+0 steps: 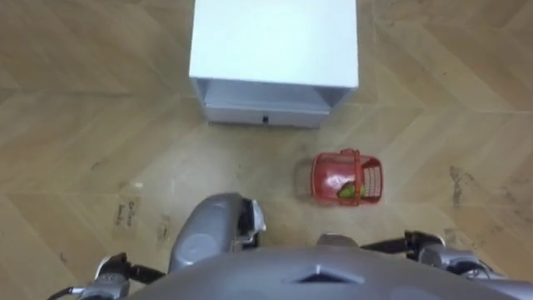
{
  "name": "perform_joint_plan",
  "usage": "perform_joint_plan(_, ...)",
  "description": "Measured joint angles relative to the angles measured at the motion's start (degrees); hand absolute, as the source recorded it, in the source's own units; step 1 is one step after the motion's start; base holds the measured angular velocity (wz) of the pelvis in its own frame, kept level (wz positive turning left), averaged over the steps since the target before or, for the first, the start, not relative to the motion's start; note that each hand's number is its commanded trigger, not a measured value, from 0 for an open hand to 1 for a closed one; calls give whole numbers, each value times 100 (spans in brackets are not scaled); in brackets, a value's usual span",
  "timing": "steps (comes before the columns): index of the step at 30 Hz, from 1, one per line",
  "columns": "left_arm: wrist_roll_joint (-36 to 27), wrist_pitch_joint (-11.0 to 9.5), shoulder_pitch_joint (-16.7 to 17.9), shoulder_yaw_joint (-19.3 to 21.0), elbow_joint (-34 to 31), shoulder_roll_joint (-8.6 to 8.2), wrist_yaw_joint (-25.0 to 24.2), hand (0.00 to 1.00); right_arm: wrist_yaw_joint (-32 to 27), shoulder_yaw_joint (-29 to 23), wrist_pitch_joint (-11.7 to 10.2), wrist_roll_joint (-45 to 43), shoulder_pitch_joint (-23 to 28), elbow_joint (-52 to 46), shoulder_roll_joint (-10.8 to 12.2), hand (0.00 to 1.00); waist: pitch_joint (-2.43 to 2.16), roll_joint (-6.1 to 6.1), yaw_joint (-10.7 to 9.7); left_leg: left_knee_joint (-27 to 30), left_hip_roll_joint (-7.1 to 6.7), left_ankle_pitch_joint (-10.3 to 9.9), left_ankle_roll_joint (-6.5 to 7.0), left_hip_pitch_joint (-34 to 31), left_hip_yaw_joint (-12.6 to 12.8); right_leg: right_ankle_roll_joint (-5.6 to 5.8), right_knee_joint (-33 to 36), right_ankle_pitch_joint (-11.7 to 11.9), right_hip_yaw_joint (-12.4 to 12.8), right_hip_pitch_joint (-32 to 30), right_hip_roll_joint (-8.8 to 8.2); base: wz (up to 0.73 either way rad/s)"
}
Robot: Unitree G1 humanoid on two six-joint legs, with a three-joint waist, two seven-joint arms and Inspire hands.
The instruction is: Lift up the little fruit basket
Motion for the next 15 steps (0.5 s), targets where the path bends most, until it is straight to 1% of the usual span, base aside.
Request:
perform_joint_plan(1,-56,-28,-70,-63,18,35,4,0,20,35,-22,46,-36,3,1,0,-3,-4,17,268,2,-62,-13,-256,8,20,8,-12,22,47,16,16)
perform_joint_plan(2,-111,-91,-261,-93,137,101,16,0,38,54,-90,151,-63,27,7,0,-1,-11,87,834,25,-182,-25,-760,33,46,57,-56,46,106,26,22)
perform_joint_plan(3,-187,-134,-442,-113,255,149,110,0,43,116,-162,246,-55,97,17,0,56,-5,99,1420,46,-288,-9,-1146,61,210,552,-153,61,-20,10,28)
perform_joint_plan(4,-273,-146,-491,-169,282,176,153,0,54,162,-186,314,-33,167,24,0,79,-6,96,1684,44,-340,-24,-1303,67,212,904,-354,55,-113,-18,30)
perform_joint_plan(5,-432,-192,-583,-277,315,219,221,0,88,247,-166,512,-7,214,26,0,77,-41,135,2143,47,-426,-66,-1597,89,77,1558,-726,73,-308,-90,20)
perform_joint_plan(6,-579,-232,-605,-449,321,281,252,0,103,334,-183,721,56,230,20,0,93,-115,179,2509,46,-474,-156,-1899,136,12,2149,-1029,146,-524,-170,12)
perform_joint_plan(7,-639,-256,-619,-535,330,309,268,0,102,362,-189,813,71,238,17,0,104,-144,203,2677,37,-479,-167,-2050,154,7,2448,-1171,230,-643,-181,6)
perform_joint_plan(8,-759,-299,-645,-678,348,323,367,0,91,378,-212,904,77,283,12,0,134,-206,205,2967,27,-485,-178,-2313,178,-12,2955,-1370,300,-842,-218,4)
perform_joint_plan(9,-936,-374,-668,-824,428,323,455,0,78,362,-254,908,72,325,11,0,151,-221,194,3244,-3,-489,-187,-2553,167,-21,3417,-1468,353,-1026,-216,6)
perform_joint_plan(10,-1010,-411,-687,-883,472,321,493,0,67,362,-274,907,66,332,7,0,154,-222,183,3375,-24,-492,-194,-2660,160,-19,3644,-1492,375,-1104,-211,8)
perform_joint_plan(11,-1162,-464,-714,-1039,518,316,561,0,28,362,-338,917,50,356,-6,0,160,-228,175,3640,-45,-494,-197,-2880,162,-27,4071,-1526,472,-1257,-211,12)
perform_joint_plan(12,-1248,-534,-778,-1157,611,316,613,0,-11,368,-421,961,35,358,-13,0,176,-214,142,3888,-56,-501,-190,-3060,171,-63,4442,-1573,477,-1331,-220,15)
perform_joint_plan(13,-1312,-570,-813,-1216,650,318,636,0,-35,372,-464,988,21,357,-11,0,193,-207,112,3995,-63,-506,-190,-3126,181,-71,4595,-1593,476,-1339,-224,23)
perform_joint_plan(14,-1448,-657,-855,-1389,693,308,717,0,-90,380,-526,1112,-39,357,-11,0,220,-179,67,4177,-70,-519,-216,-3255,199,-82,4885,-1602,484,-1381,-222,23)
perform_joint_plan(15,-1459,-759,-900,-1542,717,288,777,0,-169,379,-610,1157,-98,372,-9,0,244,-152,28,4313,-72,-518,-219,-3364,217,-95,5133,-1608,499,-1433,-221,20)
